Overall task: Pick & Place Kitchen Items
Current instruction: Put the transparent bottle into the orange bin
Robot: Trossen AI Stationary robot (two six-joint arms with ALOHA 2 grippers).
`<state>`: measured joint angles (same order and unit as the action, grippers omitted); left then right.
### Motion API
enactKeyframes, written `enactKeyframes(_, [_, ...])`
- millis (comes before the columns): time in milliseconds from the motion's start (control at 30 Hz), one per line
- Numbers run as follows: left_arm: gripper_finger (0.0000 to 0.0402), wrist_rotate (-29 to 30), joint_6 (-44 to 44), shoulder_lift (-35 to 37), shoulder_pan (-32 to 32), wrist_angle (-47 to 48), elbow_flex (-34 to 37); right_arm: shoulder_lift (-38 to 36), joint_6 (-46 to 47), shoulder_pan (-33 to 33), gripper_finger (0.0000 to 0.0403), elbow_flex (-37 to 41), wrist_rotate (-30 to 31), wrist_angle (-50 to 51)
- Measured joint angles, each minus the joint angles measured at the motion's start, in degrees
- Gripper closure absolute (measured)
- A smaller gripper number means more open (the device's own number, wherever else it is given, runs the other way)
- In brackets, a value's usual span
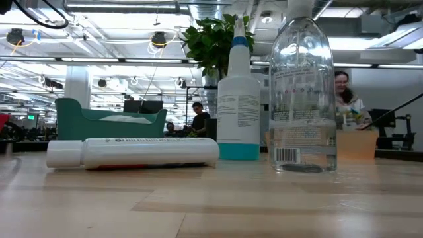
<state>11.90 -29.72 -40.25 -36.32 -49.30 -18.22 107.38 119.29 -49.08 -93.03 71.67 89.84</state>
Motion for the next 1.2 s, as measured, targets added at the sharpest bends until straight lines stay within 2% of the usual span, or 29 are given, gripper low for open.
enactKeyframes(100, [0.0196,-0.02,0.00,0.00,-0.01,0.00,0.00,-2.63,2.44,0.17,0.0136,0.00,-0.53,-0.52])
enactKeyframes(167, [0.0196,-0.02,-0.02,0.00,0.00,0.01,0.00,-4.87,0.87,0.26,0.0136,0.00,-3.41,-1.52])
enactKeyframes(267, [0.0196,-0.02,0.00,0.00,0.00,0.26,0.00,-8.15,-4.55,-0.34,0.0136,0.00,-5.41,-5.96])
enactKeyframes(400, [0.0196,-0.02,0.00,0.00,0.00,0.28,0.00,-12.85,-10.39,-0.84,0.0137,0.00,-2.24,-13.22])
enactKeyframes(500, [0.0196,-0.01,0.00,0.00,0.00,0.26,0.00,-16.39,-16.68,0.27,0.0137,-0.02,-3.35,-20.08])
enactKeyframes(567, [0.0196,-0.02,0.00,0.00,0.00,0.26,0.00,-17.89,-25.09,1.10,0.0137,-0.02,-6.34,-25.85])
enactKeyframes(667, [0.0196,-0.01,0.00,0.00,0.00,0.26,0.00,-18.96,-43.77,2.10,0.0137,-0.02,-12.06,-35.43])
enactKeyframes(833, [0.0196,0.00,0.00,0.00,0.00,0.26,0.00,-19.18,-91.04,3.56,0.0137,-0.02,-22.68,-48.42])
enactKeyframes(933, [0.0196,-0.02,-0.01,0.01,0.00,0.34,0.00,-18.39,-112.15,3.63,0.0137,-0.02,-27.68,-49.38])
enactKeyframes(1033, [0.0196,-0.02,-0.02,0.00,-0.02,0.35,0.00,-17.91,-122.50,3.65,0.0137,0.00,-29.61,-46.24])
enactKeyframes(1200, [0.0196,-0.02,-0.36,0.01,0.00,0.42,0.00,-18.13,-123.50,5.81,0.0137,-0.02,-31.89,-42.14])
